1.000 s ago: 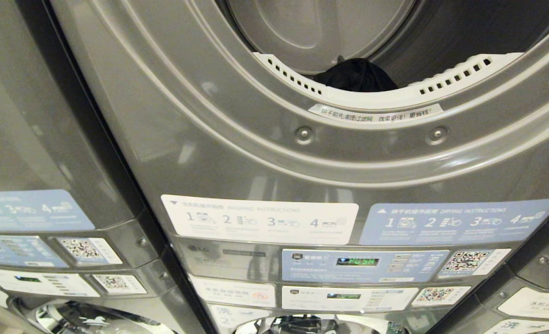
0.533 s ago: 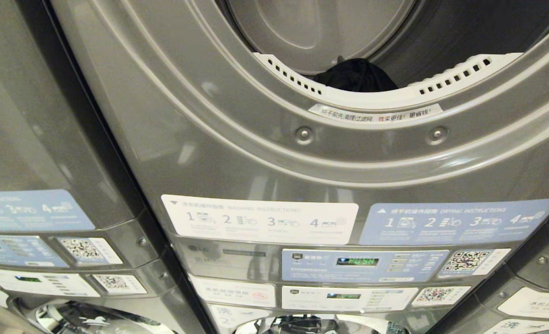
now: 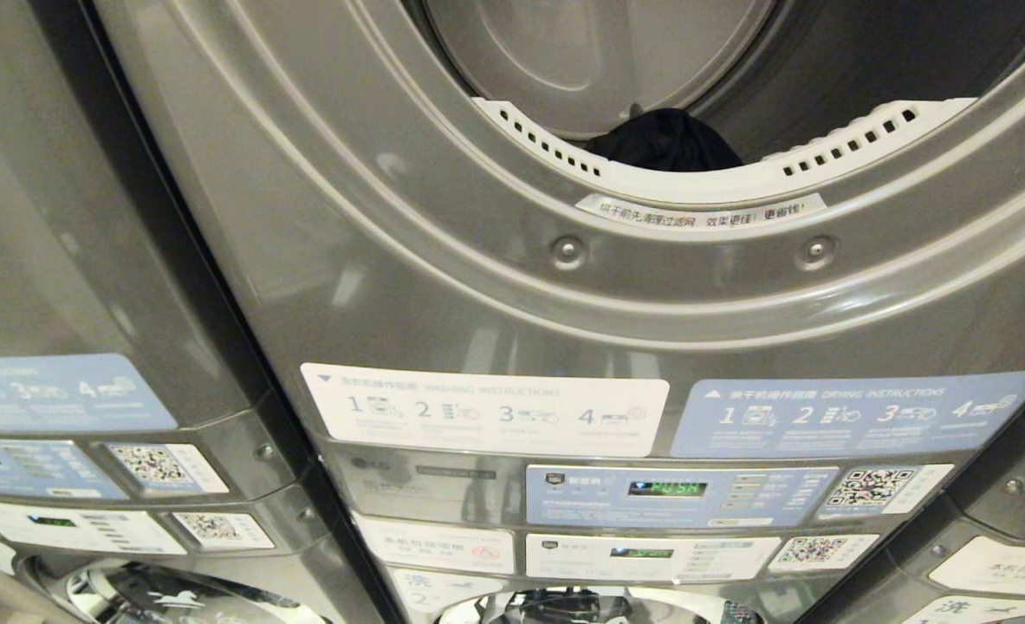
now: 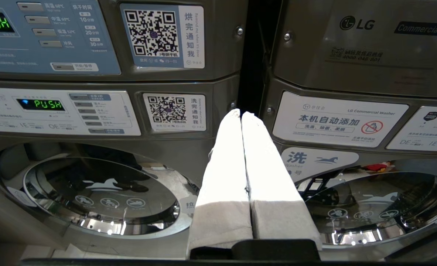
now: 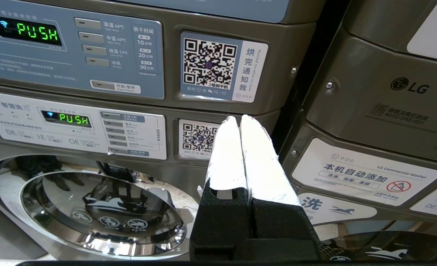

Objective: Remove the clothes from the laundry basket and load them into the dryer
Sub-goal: Close the dryer

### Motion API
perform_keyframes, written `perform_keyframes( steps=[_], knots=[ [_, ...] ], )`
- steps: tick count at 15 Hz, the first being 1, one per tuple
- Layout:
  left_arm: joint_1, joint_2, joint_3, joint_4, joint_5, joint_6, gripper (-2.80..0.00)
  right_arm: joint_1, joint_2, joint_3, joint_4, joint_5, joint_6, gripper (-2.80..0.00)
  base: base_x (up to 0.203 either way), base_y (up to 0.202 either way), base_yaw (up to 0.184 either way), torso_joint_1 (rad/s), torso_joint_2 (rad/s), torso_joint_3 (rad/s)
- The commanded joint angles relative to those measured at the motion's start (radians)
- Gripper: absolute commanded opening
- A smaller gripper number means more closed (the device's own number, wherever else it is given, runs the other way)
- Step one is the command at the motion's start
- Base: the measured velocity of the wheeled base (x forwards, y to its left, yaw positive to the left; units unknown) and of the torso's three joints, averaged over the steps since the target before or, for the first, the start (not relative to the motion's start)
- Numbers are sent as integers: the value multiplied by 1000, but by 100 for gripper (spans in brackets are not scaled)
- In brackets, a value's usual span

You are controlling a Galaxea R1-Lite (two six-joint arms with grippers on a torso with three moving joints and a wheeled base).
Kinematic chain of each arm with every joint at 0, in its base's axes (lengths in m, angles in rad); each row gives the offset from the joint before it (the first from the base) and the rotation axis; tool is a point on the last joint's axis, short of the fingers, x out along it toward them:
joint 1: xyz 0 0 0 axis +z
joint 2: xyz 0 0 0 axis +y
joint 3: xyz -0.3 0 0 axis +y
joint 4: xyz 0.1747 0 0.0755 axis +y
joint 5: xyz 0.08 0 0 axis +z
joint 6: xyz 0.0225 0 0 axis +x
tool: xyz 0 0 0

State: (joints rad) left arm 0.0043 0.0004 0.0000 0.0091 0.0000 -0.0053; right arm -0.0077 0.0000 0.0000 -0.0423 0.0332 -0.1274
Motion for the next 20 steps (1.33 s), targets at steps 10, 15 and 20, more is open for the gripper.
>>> perform_keyframes(
  steps=[10,15,20],
  knots=[
    [0,-2,2,0,0,1,-280,0,2,18,-1,1,-3,-280,-178,0,1,5,2,3],
    [0,-2,2,0,0,1,-280,0,2,17,-1,1,-4,-280,-167,0,1,-1,0,3],
    [0,-2,2,0,0,4,-280,0,2,18,1,1,-3,-280,0,0,0,5,1,-1]
  ],
)
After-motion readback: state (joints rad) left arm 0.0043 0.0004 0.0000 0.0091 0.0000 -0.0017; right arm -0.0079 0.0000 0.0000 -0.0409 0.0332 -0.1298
